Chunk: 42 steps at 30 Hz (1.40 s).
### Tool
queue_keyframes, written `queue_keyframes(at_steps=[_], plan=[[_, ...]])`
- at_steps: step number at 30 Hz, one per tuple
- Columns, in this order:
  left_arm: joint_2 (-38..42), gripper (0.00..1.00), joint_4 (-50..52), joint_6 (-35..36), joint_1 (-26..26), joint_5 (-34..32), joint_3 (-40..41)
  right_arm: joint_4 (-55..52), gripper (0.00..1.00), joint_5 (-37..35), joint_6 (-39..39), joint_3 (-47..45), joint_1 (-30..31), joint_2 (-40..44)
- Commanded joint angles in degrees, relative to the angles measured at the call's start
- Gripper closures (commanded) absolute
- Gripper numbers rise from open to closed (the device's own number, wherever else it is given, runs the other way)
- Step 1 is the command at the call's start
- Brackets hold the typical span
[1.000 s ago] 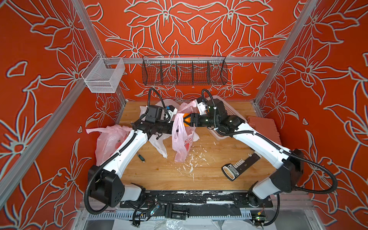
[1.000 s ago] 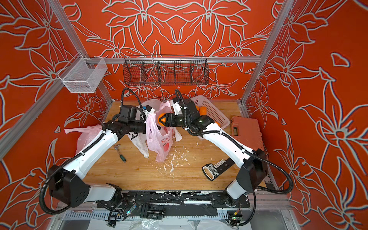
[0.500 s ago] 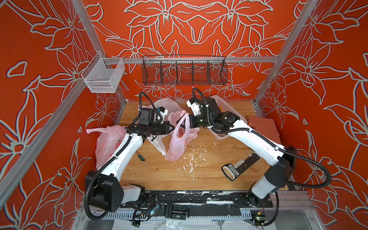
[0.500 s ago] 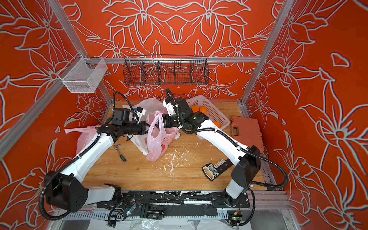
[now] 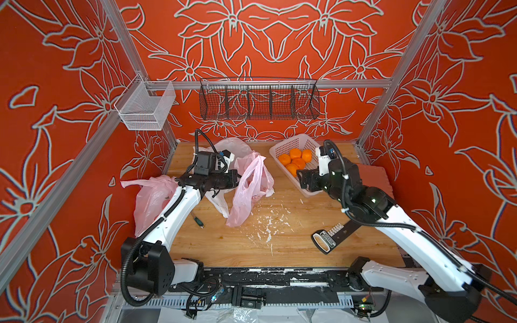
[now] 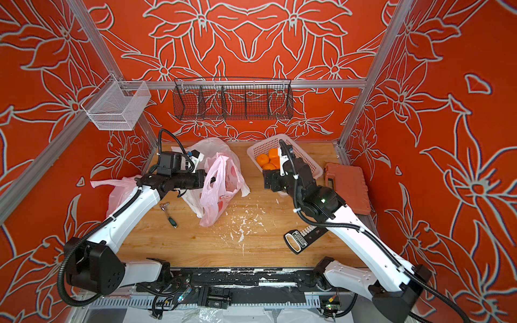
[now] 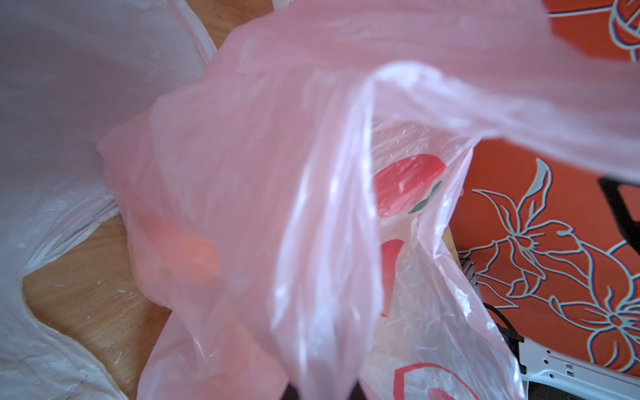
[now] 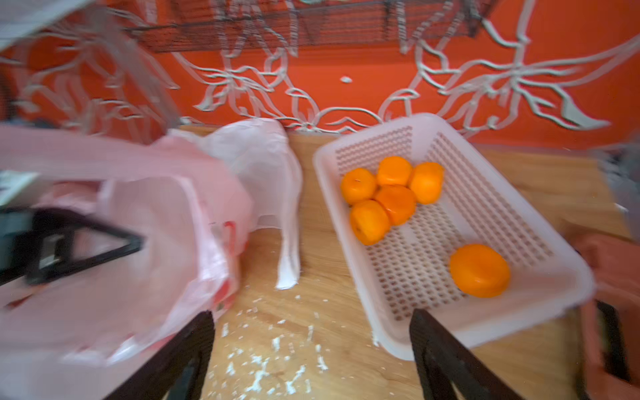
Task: Place the oranges into plastic bags & tie knots
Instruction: Pick up the orange from the basket.
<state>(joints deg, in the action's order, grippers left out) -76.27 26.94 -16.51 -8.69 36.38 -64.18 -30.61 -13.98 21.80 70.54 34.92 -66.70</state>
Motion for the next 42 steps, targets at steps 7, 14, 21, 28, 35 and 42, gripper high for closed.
queue_keyframes(at_steps=[7,14,21,28,35,42], plan=[[-3.0,1.0,7.2,3.8,-5.3,-9.1,-5.4,-8.9,0.13,6.9,8.5,14.2,-12.5,-30.0],[-4.2,1.0,13.1,5.3,-6.7,-18.6,-8.7,-8.4,0.14,10.9,11.5,28.1,-17.9,-47.3],[-4.5,1.0,14.7,5.8,-6.8,-18.7,-9.9,-9.6,0.07,14.5,14.5,39.3,-19.8,-58.6],[-3.8,1.0,14.5,5.8,-6.8,-18.3,-9.7,-14.6,0.06,15.0,15.2,47.4,-19.9,-65.7],[-4.0,1.0,14.2,5.9,-6.8,-17.3,-10.3,-18.1,0.12,14.0,15.1,50.1,-19.9,-68.4],[-3.9,1.0,14.1,5.7,-6.8,-17.0,-10.3,-18.4,0.26,12.3,15.0,50.0,-20.1,-68.5]])
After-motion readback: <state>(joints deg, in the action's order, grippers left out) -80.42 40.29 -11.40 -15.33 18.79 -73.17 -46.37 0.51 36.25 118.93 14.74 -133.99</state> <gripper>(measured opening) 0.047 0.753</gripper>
